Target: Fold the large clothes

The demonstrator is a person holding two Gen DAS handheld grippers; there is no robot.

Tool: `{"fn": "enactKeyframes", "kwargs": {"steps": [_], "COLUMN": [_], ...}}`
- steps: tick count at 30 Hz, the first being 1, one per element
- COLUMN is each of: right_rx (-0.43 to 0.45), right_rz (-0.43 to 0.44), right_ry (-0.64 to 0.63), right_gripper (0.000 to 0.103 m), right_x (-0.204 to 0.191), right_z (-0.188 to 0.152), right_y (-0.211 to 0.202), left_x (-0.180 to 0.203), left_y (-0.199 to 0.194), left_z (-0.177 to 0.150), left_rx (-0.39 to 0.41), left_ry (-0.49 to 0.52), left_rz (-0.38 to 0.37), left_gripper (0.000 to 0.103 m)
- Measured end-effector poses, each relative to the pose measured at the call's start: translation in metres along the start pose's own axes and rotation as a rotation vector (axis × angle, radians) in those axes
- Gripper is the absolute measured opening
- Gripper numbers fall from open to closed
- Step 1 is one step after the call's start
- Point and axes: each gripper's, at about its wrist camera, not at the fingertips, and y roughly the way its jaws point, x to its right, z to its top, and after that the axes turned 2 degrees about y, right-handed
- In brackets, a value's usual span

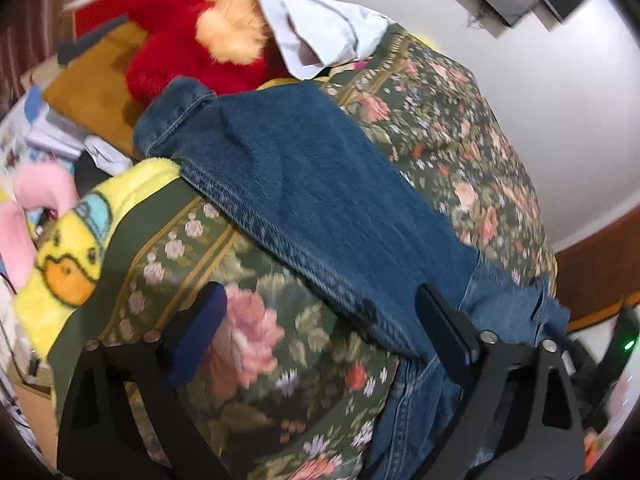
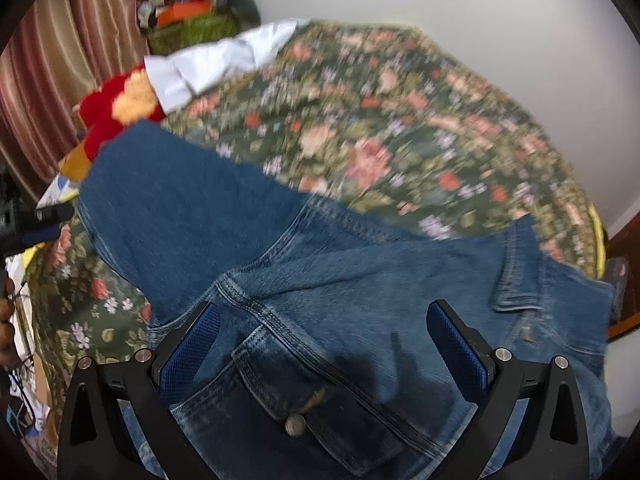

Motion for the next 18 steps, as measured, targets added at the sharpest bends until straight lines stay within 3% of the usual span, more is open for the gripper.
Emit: {"fn": "enactKeyframes", "kwargs": {"steps": [2, 8, 10, 13, 18], "right_rx": [-0.034, -0.12, -0.156, -0.178, -0.179], "right_rz": [0.023, 0.119, 0.128, 0.106, 0.12], "right_ry": [-0.012, -0.073, -0.106, -0.136, -0.13], "right_gripper": [0.103, 0.101, 0.09, 0.085, 0.068], "right_x": [-0.004, -0.02, -0.027, -0.034, -0.032], "right_z": [0.001, -0.001, -0.005, -0.01, -0.008], "right_y": [0.013, 0.041, 0.051, 0.061, 0.057], "left_x": [-0.002, -0.01, -0.011, -0.01, 0.021], "left_y": [0.006, 0.03, 0.032, 0.032, 0.011], "left_z": [0.008, 0.032, 0.039, 0.046, 0.051], "left_rx": [0.0, 0.003, 0.02, 0.038, 0.116], "left_ry": [-0.016, -0.066, -0.065, -0.055, 0.061], "left_rz": [-0.023, 0.023, 0.077, 0.101, 0.16], "left_gripper": [0.093, 0.064, 0.036, 0.019, 0.009]}}
